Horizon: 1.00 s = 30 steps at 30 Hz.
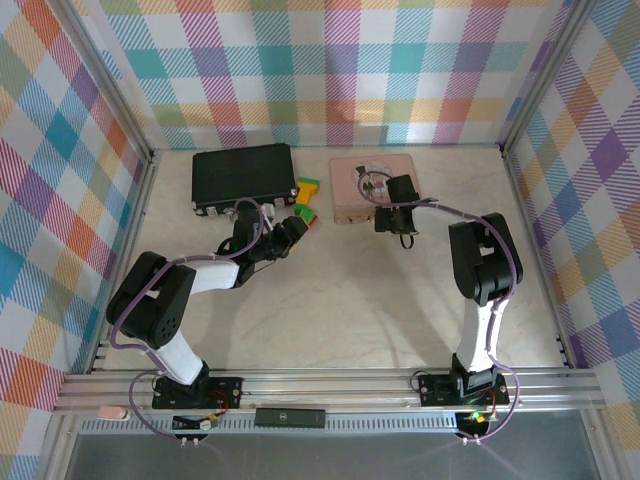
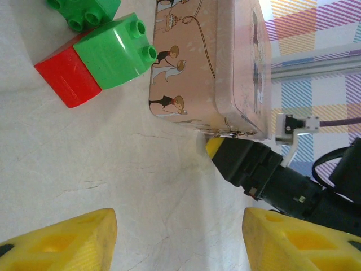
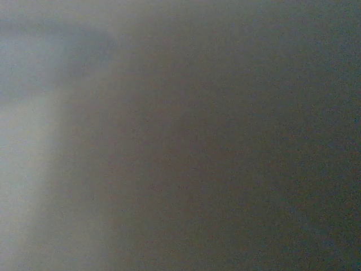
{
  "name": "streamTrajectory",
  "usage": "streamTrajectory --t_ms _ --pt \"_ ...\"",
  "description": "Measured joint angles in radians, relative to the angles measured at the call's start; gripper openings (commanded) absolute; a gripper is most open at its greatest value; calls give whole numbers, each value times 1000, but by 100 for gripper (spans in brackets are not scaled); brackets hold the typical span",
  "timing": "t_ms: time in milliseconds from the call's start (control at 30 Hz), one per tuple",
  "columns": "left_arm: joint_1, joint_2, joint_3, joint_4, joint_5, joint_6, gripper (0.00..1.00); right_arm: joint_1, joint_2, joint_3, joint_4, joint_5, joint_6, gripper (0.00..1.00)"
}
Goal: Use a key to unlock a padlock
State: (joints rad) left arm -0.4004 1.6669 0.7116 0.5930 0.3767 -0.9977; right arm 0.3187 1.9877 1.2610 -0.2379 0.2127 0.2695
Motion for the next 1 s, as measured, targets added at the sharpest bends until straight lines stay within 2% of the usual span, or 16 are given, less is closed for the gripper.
streamTrajectory --t_ms 133,400,1000 --pt "0 -1 1 -10 0 0 60 -3 15 21 3 -19 4 67" --pt "0 -14 8 -26 -3 1 60 -14 29 38 17 -43 2 48" --pt "0 -42 10 -44 -22 19 60 18 2 -3 95 -76 -45 32"
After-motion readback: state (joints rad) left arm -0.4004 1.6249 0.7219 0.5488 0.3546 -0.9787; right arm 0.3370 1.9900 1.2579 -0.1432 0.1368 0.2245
